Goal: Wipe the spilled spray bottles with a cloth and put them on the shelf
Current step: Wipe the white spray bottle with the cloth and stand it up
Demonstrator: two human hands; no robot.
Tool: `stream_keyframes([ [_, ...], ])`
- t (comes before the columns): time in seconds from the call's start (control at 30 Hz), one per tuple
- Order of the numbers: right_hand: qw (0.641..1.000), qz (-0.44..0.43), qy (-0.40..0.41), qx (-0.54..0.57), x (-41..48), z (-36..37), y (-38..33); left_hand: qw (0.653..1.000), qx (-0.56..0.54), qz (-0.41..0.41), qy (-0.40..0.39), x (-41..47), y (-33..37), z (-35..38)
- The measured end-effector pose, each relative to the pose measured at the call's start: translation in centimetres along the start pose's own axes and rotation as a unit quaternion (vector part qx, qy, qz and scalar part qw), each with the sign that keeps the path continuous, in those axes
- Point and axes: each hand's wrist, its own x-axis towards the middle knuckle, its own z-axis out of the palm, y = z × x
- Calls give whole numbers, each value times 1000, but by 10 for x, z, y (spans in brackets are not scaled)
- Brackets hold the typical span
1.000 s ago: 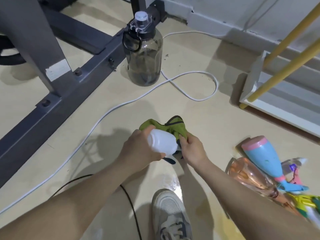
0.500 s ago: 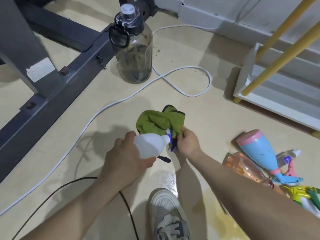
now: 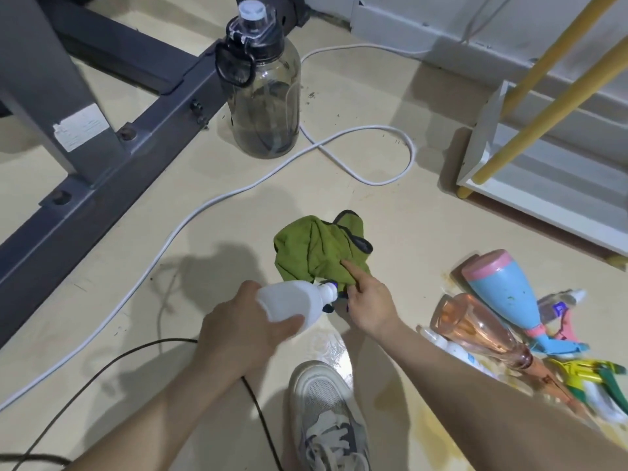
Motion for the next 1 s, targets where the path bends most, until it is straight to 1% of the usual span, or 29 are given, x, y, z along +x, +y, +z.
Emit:
stream_keyframes([
  [0.07, 995, -103, 9, -2, -28, 2, -8, 995, -64, -66, -33, 9, -4, 2],
  [0.1, 989, -146, 12, -19, -37, 4, -8, 993, -85, -76, -42, 12, -5, 3],
  [0.13, 986, -162, 15, -46, -39, 5, -5, 992, -90, -72, -49, 12, -4, 5],
  [0.17, 985, -149, 19, -81, -34, 4, -2, 993, -86, -59, -53, 10, 0, 7],
  [0.23, 989, -68, 7, -131, -16, 6, 3, 996, -69, -31, -50, 3, 7, 9],
  [0.27, 994, -24, 3, -107, -9, 8, 2, 998, -56, -16, -36, -1, 10, 10],
  [0.33, 998, 49, 10, 30, 1, 4, -10, 999, -23, 20, 16, -3, 12, 12],
  [0.37, 994, 50, 9, 100, -2, 2, -20, 998, -7, 39, 41, -3, 12, 14],
  [0.4, 989, 7, 8, 146, -9, -1, -32, 997, 5, 58, 58, -4, 11, 16],
  [0.43, 984, -74, 11, 161, -22, -3, -45, 994, 14, 78, 74, -5, 11, 16],
  [0.47, 975, -157, 5, 155, -38, -2, -56, 992, 20, 93, 84, -6, 11, 16],
  [0.5, 964, -221, -4, 147, -51, 0, -61, 990, 22, 107, 93, -8, 10, 16],
  [0.53, 958, -252, -9, 139, -56, 6, -57, 988, 22, 117, 101, -10, 9, 17],
  [0.57, 963, -240, -12, 125, -54, 7, -51, 986, 24, 123, 108, -13, 7, 18],
  [0.6, 977, -178, -5, 114, -43, 8, -40, 986, 32, 124, 111, -16, 5, 19],
  [0.63, 992, -85, 2, 88, -29, 7, -27, 986, 48, 119, 105, -18, 4, 18],
  [0.67, 999, -6, -1, 43, -18, 3, -17, 986, 67, 114, 96, -18, 4, 15],
  [0.7, 1000, 25, -2, -10, -10, -1, -11, 986, 87, 113, 87, -16, 5, 13],
  [0.73, 999, 19, 0, -48, -5, -2, -6, 986, 98, 112, 79, -12, 6, 10],
  [0.77, 999, 7, 5, -53, -3, -3, -5, 986, 101, 108, 72, -10, 9, 6],
  [0.83, 999, 3, 33, 17, 5, 4, -5, 987, 102, 108, 58, -4, 14, -3],
  [0.87, 995, 33, 50, 83, 11, 5, -5, 987, 104, 112, 51, -2, 15, -6],
  [0.9, 979, 90, 77, 168, 14, 0, -7, 987, 106, 116, 45, -1, 16, -10],
  [0.93, 949, 139, 107, 260, 17, -8, -7, 987, 104, 117, 41, 0, 14, -14],
  [0.97, 920, 171, 133, 326, 11, -19, -7, 988, 98, 113, 37, 0, 12, -18],
  [1.0, 905, 163, 150, 362, 3, -25, -5, 989, 89, 109, 36, 0, 10, -21],
])
